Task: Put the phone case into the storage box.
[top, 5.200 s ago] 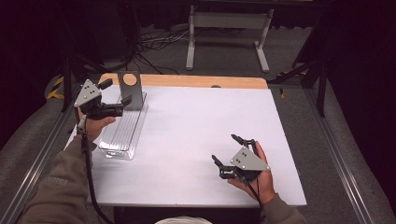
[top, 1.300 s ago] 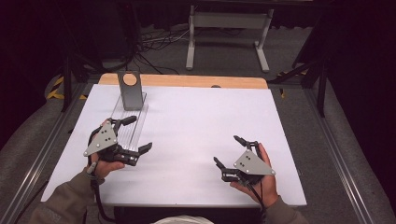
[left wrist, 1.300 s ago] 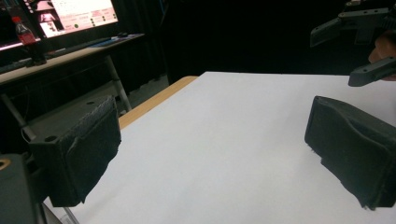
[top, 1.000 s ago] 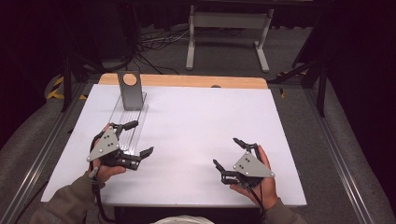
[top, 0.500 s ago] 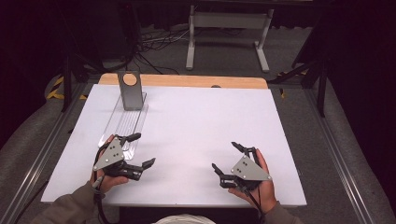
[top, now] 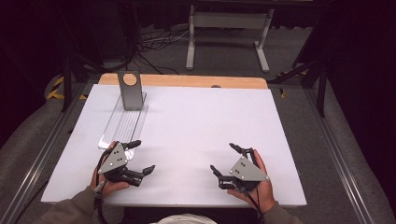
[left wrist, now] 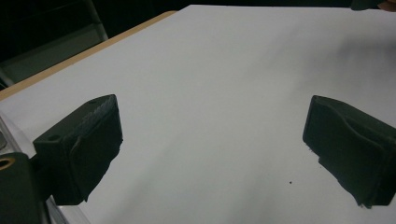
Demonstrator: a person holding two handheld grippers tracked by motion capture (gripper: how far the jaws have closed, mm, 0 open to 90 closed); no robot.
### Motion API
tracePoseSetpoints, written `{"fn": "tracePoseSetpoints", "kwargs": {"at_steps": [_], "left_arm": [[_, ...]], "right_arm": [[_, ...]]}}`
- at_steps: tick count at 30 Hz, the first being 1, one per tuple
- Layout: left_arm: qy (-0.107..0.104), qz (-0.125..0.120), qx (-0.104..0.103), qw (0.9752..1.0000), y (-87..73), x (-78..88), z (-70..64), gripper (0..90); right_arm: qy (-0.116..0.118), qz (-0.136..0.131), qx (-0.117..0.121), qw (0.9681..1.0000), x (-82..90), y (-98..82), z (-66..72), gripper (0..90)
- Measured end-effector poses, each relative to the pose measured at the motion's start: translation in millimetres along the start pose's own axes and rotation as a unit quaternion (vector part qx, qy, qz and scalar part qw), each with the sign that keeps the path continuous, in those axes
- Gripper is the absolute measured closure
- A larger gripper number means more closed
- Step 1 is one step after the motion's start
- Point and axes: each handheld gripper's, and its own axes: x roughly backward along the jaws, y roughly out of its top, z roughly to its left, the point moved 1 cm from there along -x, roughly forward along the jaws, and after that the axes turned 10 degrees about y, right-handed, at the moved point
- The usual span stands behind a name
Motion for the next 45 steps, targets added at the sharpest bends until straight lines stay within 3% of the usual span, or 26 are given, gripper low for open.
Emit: {"fn": "tracePoseSetpoints", "kwargs": {"at_steps": [7, 11, 24, 45], "left_arm": [[-0.004, -0.003, 0.005, 1.0000, 1.0, -0.2, -0.7, 5.4], [-0.011, -0.012, -0.004, 0.9999, 3.4, 0.9, -2.0, 4.3], [-0.007, -0.035, -0.007, 0.9994, 7.5, 8.7, -1.5, 3.8], [-0.002, -0.033, -0.004, 0.9995, 8.2, 8.2, 3.4, 4.0]], "right_arm": [[0.000, -0.005, 0.001, 1.0000, 2.7, -0.2, -0.4, 11.8], [0.002, -0.006, 0.000, 1.0000, 3.7, -0.7, -0.4, 11.9], [0.001, -0.005, 0.003, 1.0000, 2.4, 1.0, 0.0, 12.2], [0.007, 0.002, 0.000, 1.0000, 1.9, -1.7, -4.3, 12.8]]}}
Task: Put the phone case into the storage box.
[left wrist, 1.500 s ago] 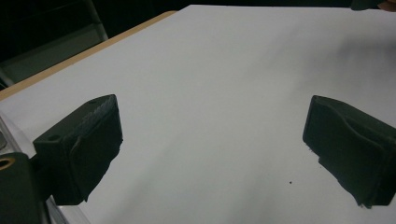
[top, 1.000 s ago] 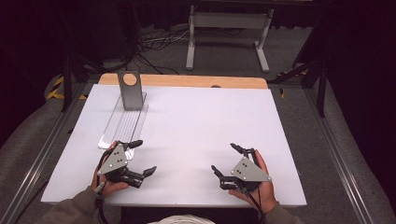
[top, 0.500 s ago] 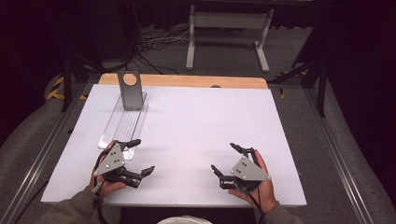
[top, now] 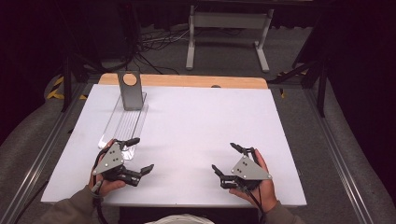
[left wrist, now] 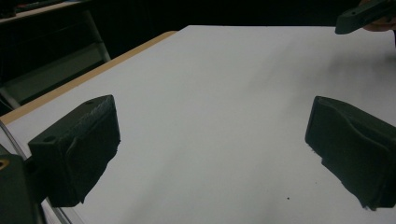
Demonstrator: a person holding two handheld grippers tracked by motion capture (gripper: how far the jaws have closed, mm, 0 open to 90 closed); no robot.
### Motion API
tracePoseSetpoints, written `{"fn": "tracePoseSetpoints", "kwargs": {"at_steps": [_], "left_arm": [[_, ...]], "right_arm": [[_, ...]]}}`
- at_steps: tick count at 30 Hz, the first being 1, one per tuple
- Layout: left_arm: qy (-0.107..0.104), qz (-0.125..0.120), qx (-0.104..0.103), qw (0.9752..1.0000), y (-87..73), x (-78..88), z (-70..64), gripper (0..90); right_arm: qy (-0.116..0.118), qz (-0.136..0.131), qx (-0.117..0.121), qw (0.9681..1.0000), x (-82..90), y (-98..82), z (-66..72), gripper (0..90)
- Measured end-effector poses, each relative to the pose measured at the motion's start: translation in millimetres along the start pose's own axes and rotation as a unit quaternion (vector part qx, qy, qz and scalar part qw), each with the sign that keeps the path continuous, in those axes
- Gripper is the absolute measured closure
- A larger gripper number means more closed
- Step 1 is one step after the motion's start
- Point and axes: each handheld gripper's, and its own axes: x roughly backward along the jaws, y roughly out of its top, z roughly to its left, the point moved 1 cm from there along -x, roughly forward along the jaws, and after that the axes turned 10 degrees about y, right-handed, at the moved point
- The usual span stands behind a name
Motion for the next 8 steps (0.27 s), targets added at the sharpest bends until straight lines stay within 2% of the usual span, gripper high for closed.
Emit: {"fn": "tracePoseSetpoints", "kwargs": {"at_steps": [5, 8], "left_arm": [[-0.003, 0.002, -0.005, 1.0000, 0.5, -1.0, -0.9, 4.0], [0.001, 0.002, 0.000, 1.0000, -0.4, -1.7, -0.6, 4.1]], "right_arm": [[0.002, 0.005, 0.005, 1.0000, -0.8, -1.4, 1.3, 12.8], [0.003, 0.004, 0.002, 1.0000, -1.3, -0.8, 0.0, 12.8]]}}
